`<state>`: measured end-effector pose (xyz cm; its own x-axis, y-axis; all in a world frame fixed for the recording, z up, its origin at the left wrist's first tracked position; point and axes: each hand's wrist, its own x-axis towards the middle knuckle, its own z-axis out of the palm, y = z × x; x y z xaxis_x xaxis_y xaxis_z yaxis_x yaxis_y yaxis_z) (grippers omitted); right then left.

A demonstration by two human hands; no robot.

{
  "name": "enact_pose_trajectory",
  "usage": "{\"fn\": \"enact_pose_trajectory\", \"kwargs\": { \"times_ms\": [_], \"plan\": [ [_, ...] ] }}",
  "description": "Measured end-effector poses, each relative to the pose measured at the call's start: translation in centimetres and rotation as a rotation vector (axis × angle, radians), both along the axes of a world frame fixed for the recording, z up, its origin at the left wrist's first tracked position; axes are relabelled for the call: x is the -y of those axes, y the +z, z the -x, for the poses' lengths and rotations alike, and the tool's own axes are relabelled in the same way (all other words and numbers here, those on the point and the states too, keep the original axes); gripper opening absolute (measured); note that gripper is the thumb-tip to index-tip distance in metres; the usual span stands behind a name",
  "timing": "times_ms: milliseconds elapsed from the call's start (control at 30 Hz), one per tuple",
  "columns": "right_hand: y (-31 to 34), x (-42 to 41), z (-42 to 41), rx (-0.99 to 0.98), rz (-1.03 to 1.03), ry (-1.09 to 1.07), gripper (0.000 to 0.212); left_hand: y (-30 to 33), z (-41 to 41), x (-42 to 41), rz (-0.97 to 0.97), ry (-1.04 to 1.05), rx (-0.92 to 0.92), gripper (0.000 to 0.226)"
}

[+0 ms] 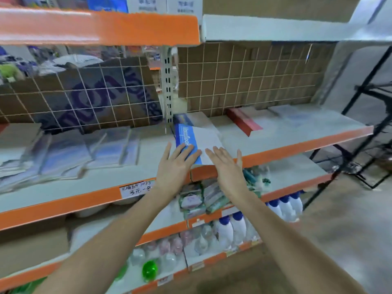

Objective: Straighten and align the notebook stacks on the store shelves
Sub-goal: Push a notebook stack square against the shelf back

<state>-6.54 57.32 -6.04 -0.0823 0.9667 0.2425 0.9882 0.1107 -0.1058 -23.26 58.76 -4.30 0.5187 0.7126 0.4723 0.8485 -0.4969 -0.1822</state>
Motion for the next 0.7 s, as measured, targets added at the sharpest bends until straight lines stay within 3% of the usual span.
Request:
{"fn": "enact_pose_trajectory", "kwargs": {
  "times_ms": [200, 300, 400, 567, 700],
  "plan": [
    [-0.6, -5.2, -3.0, 0.022, -0.001, 0.037, 0.073, -0.7, -2.8, -4.8, 0.016, 0.012, 0.050, 0.065],
    [-0.9, -8.5, -3.7, 0.059, 0.023, 0.047, 0.076, -1.7, -3.6, -7.8, 0.202, 0.089, 0.054, 0.068],
    [-1.2, -11.7, -4.4, 0.100, 0.070, 0.091, 0.073, -3.0, -3.9, -10.7, 0.266, 0.136, 0.023, 0.070],
    [-1.5, -15.9, -6.5, 0.201, 0.278, 0.218, 0.070, -4.5, -3.5, -14.3, 0.406, 0.071, -0.045, 0.051],
    [-1.7, -18.7, -7.8, 0.050, 0.395, 0.282, 0.059, -4.7, -3.0, -15.6, 0.506, 0.023, 0.052, 0.093]
  ]
}}
